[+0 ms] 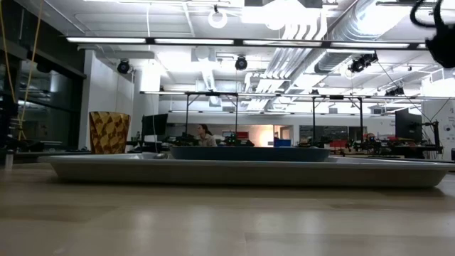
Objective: Pick and place plate/cup/fork/spoon on tray
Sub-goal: Put the orange fork on the gray tray
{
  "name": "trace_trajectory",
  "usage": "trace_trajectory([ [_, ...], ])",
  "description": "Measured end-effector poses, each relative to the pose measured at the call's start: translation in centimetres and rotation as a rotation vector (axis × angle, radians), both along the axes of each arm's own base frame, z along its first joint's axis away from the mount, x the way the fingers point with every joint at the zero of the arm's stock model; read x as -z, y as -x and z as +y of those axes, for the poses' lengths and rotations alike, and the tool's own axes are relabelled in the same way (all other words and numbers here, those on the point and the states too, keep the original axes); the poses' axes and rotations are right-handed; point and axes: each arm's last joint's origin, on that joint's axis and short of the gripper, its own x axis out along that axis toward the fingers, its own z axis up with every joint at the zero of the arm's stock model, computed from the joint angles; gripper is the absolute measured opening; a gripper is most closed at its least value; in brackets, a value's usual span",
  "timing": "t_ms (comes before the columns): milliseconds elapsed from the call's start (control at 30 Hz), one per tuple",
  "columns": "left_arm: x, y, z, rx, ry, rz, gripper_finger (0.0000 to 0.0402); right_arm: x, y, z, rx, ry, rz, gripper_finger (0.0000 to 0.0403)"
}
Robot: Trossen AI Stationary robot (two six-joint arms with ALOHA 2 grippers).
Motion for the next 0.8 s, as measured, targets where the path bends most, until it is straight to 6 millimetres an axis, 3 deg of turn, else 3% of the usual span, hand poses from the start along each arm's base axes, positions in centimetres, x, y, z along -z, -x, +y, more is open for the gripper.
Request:
trace_trajectory([
  [200, 0.0, 0.0, 0.0, 0.0, 0.0, 0.0, 0.0076, 4.6, -0.2, 0.3, -0.035, -0.096, -0.012, 0.0183],
  [367, 0.0, 0.0, 0.0, 0.0, 0.0, 0.001, 0.0076, 6.1, -0.2, 0.3, -0.037, -0.086, 0.002, 0.0204],
  [533, 0.0, 0.0, 0.0, 0.0, 0.0, 0.003, 0.0076, 7.2, -0.4, 0.8, -0.095, -0.065, 0.073, 0.0156],
  [733, 0.0, 0.0, 0.0, -0.002, -0.012, 0.007, 0.0076, 8.2, -0.2, 0.8, -0.098, -0.008, 0.157, 0.0033],
  [800, 0.0, 0.0, 0.0, -0.005, -0.034, 0.013, 0.0076, 8.1, -0.1, 0.7, -0.096, -0.007, 0.157, 0.0011],
])
